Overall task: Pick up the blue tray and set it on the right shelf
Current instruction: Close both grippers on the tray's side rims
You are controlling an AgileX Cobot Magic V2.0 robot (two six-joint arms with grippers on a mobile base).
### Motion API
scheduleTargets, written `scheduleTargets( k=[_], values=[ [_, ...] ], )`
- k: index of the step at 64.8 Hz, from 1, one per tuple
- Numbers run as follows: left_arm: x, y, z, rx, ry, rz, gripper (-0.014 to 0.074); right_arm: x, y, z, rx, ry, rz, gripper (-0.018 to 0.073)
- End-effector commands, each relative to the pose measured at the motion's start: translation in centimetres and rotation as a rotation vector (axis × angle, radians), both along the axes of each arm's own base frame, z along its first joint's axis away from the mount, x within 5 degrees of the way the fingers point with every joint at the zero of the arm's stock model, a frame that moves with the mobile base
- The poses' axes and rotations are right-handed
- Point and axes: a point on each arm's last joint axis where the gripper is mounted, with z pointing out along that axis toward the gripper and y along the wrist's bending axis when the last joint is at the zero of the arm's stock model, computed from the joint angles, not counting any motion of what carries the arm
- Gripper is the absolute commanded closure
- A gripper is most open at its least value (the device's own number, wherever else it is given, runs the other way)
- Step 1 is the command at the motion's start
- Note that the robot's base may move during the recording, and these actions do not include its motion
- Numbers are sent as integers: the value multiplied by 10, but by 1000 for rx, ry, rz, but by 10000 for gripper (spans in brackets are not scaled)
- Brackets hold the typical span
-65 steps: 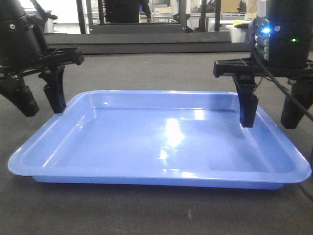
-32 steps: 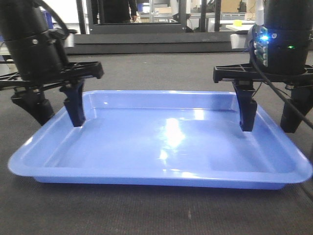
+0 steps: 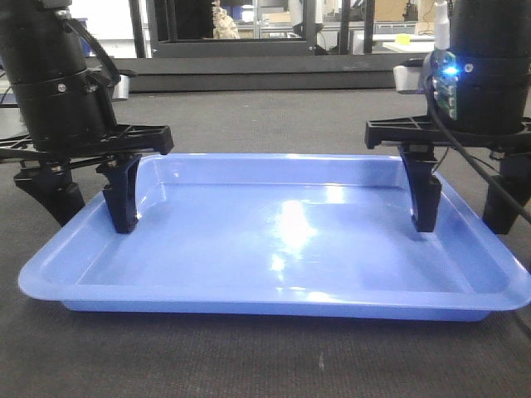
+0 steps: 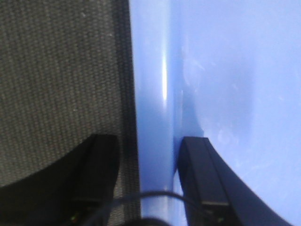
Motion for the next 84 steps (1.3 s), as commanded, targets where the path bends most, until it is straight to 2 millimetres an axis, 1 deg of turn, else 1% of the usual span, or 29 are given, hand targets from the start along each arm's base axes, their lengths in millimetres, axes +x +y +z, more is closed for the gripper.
scheduleTargets(
  k=[1,9,14,21,29,44,56,84],
  values=[
    [-1,0,18,-14,-41,12,372,0,-3,21,13,-72,-9,76],
    [-1,0,18,-13,-39,12,372,0,-3,21,17,-78,-22,83],
    [-1,0,18,-13,-39,12,372,0,-3,21,16,-76,-22,138],
    [-1,0,18,-13,-39,12,372,0,-3,20,12,-65,-22,246],
    [-1,0,18,-13,-39,12,372,0,-3,20,13,-66,-22,312],
    [-1,0,18,-13,-39,12,384,0,-3,20,13,-68,-22,316],
    [-1,0,18,-13,-39,12,489,0,-3,20,13,-68,-22,316],
    [-2,0,18,-11,-33,11,490,0,-2,20,16,-72,-20,316]
  ],
)
